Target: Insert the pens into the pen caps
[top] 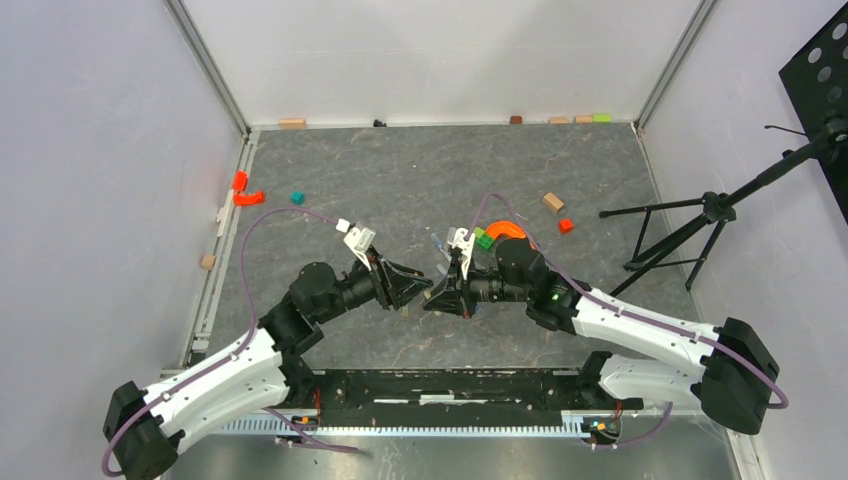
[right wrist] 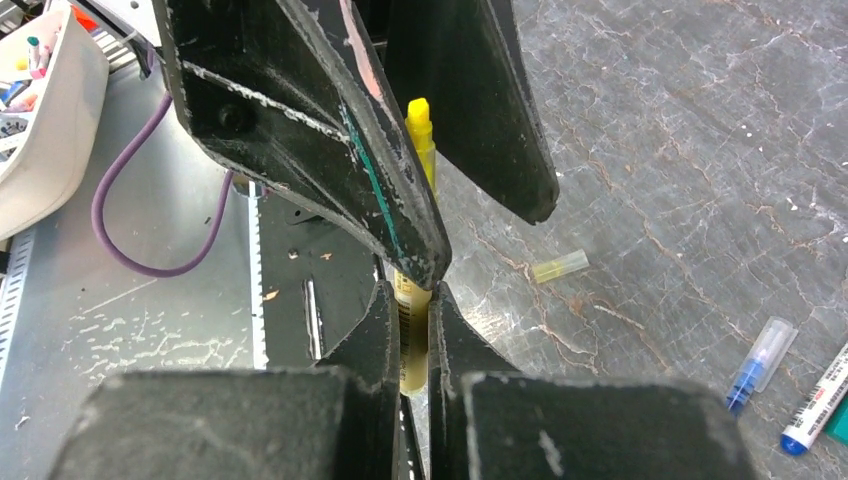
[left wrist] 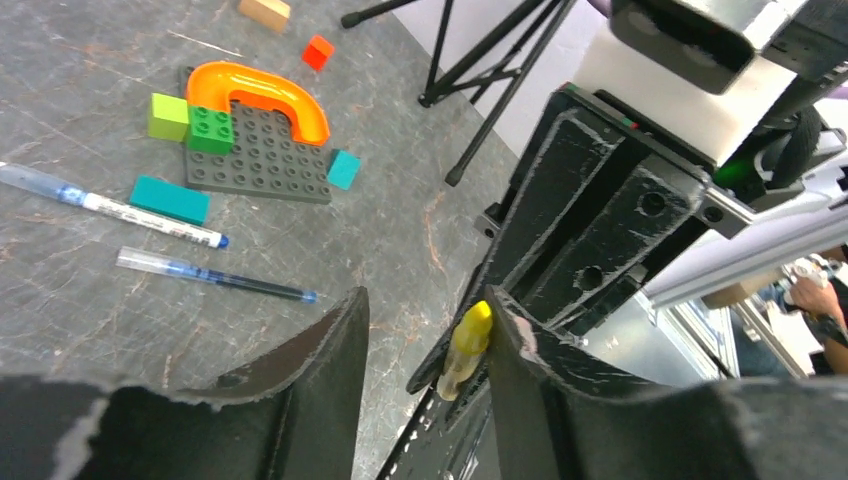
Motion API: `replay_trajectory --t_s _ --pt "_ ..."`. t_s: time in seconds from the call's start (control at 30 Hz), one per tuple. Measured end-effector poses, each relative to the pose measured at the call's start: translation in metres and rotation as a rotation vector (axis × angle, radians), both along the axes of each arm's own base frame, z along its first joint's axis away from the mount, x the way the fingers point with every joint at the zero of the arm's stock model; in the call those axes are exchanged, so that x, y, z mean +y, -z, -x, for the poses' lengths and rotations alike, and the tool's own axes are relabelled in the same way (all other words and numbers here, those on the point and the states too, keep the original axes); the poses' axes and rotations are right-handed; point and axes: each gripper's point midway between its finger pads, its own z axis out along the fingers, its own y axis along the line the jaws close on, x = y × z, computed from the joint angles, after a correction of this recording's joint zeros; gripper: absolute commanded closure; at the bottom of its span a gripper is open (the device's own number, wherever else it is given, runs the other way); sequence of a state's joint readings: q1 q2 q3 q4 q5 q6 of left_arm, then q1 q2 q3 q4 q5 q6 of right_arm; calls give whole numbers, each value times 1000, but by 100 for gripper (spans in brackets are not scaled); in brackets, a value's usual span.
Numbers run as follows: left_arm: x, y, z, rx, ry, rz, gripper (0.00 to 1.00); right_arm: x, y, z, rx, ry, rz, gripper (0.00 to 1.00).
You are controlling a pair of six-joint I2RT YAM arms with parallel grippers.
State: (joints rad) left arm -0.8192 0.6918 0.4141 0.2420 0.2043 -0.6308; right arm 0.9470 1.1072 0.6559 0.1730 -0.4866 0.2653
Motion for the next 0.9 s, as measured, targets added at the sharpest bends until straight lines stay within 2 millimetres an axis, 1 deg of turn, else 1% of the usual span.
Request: replay_trajectory --t_s 0.07,0.13,0.17,0.2,0.23,0.27,0.3,0.33,0.37,0.47,0.63,0.9 --pt "-4 1 2 9 22 2 78 -1 3 0 -1 1 14 100" --pt "-6 -2 5 14 41 19 94 -2 5 -1 -5 8 24 100" --pt "-8 -5 7 6 57 29 98 -3 5 -2 -7 11 26 100" --pt "-8 -5 8 8 60 33 98 -3 5 -2 -9 12 26 99" --pt "-8 -6 8 7 60 38 98 -2 4 -3 -10 14 26 88" --pt "-8 -7 7 5 60 41 98 -2 4 -3 -12 16 26 70" --pt "-8 -7 7 4 59 45 98 -2 3 -4 -12 17 25 57" --pt "-8 -7 7 4 55 48 98 -2 3 -4 -14 17 25 47" --pt "-7 -7 6 10 45 56 98 -2 3 -4 -21 18 25 42" --pt "-3 -11 2 18 6 87 98 -3 0 -7 -37 32 22 41" --pt "5 -27 -1 0 -40 154 98 -4 -14 -11 -73 57 -18 47" --pt "7 -39 1 -15 -41 214 98 -2 -31 -13 -111 69 -91 54"
